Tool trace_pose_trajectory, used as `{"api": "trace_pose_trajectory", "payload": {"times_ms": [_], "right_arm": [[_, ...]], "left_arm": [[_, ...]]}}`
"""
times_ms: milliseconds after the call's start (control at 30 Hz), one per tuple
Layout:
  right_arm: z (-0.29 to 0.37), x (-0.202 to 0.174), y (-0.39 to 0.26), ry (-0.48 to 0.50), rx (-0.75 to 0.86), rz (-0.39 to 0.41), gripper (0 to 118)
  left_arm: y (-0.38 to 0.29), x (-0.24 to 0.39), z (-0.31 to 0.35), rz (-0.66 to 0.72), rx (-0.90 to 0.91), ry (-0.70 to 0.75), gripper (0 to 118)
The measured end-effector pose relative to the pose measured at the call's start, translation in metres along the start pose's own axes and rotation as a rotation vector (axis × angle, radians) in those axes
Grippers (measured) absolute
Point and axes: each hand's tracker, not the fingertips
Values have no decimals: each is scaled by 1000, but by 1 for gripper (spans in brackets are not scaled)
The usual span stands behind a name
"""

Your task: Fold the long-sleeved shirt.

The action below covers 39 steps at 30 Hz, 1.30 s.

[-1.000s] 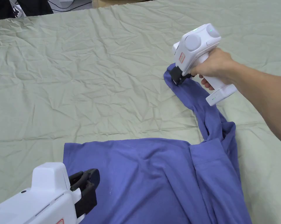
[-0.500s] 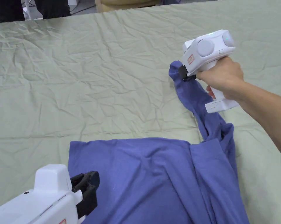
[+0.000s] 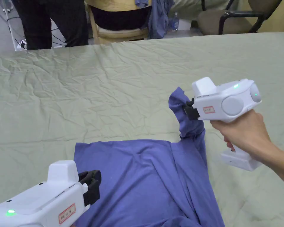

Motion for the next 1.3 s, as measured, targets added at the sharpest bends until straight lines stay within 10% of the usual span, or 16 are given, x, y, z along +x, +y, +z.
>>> {"api": "trace_pose_trajectory", "payload": {"times_ms": [200, 433, 567, 667, 833, 1067, 1200, 1300], "right_arm": [[-14, -50, -86, 87, -186, 170, 10], [-40, -73, -119, 151, -276, 177, 12], [-40, -83, -127, 128, -300, 306, 69], [-24, -88, -131, 208, -261, 338, 69], [28, -89, -127, 163, -135, 289, 69], [113, -94, -140, -77, 89, -21, 67], [142, -100, -165, -214, 181, -261, 21], [153, -106, -183, -212, 189, -294, 5]], "left_arm": [[-14, 9, 13, 0, -1, -9, 0], [-19, 11, 14, -5, -16, -9, 0], [-18, 10, 14, 0, -17, -5, 0], [-17, 9, 17, -9, -16, 6, 0], [-16, 6, 25, -12, -1, 29, 0], [-20, 3, 39, -36, 43, 88, 0], [-30, 1, 47, -27, 55, 102, 0], [-38, -1, 51, -27, 51, 118, 0]]}}
